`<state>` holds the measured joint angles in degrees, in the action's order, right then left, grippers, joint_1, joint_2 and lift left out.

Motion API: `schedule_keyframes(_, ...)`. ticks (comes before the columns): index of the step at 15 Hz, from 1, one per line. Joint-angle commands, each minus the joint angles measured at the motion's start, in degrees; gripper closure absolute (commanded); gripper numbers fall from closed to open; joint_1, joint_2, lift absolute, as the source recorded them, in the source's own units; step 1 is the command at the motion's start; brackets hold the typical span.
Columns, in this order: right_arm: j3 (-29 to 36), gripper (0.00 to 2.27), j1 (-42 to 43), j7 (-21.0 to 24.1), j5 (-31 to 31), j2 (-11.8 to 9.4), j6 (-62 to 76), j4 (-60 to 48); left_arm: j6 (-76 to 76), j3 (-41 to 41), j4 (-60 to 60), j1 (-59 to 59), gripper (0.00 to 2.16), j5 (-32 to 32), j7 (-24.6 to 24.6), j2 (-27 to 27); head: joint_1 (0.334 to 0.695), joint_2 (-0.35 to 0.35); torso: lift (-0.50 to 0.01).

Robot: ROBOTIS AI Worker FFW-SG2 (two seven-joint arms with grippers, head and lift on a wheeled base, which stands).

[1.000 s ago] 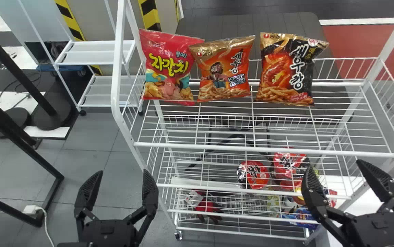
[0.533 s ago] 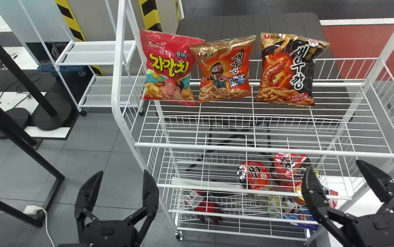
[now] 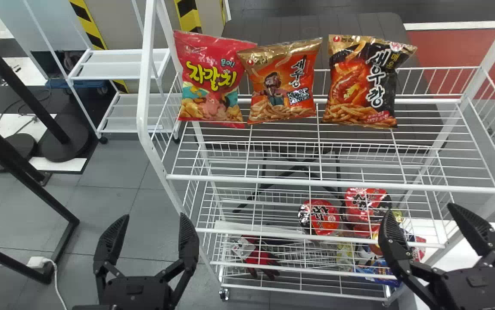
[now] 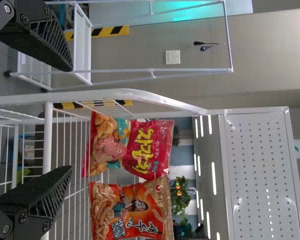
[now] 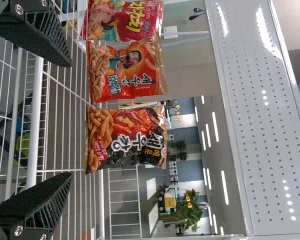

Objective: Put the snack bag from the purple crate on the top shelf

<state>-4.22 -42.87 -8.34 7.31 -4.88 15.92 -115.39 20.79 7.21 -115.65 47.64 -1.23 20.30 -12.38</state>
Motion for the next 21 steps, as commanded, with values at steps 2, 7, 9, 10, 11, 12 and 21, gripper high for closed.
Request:
schedule_keyframes(2, 0.0, 0.01, 0.15, 0.17, 0.08, 0.05, -0.59, -0.01, -0.01, -0.01, -0.02, -0.09, 0.12, 0.0, 0.0, 0.08, 0.695, 0.121, -0.034)
schedule_keyframes(7, 0.09, 0.01, 0.24, 0.26, 0.08, 0.05, -0.59, -0.01, -0.01, -0.01, 0.16, -0.44, 0.12, 0.0, -0.09, 0.08, 0.695, 0.119, -0.053)
schedule_keyframes(9, 0.09, 0.01, 0.33, 0.26, 0.08, 0.05, -0.59, -0.01, -0.19, -0.01, 0.25, -0.44, 0.12, 0.0, -0.09, 0.08, 0.695, 0.118, -0.061)
schedule_keyframes(10, 0.09, 0.01, 0.33, 0.26, 0.08, 0.05, -0.76, -0.01, -0.19, -0.01, 0.34, -0.53, 0.12, 0.0, -0.09, 0.08, 0.695, 0.118, -0.065)
schedule_keyframes(11, 0.09, 0.01, 0.42, 0.26, 0.08, 0.14, -0.94, -0.01, -0.19, -0.01, 0.34, -0.62, 0.12, 0.0, -0.09, 0.08, 0.695, 0.117, -0.07)
schedule_keyframes(12, 0.09, 0.01, 0.42, 0.26, 0.08, 0.14, -1.12, -0.01, -0.19, -0.01, 0.42, -0.7, 0.12, 0.0, -0.09, 0.08, 0.695, 0.117, -0.073)
schedule_keyframes(21, 0.09, 0.01, 0.42, 0.26, -0.1, 0.14, -1.29, -0.01, -0.19, -0.09, 0.51, -0.88, 0.12, 0.18, -0.09, 0.08, 0.695, 0.119, -0.109)
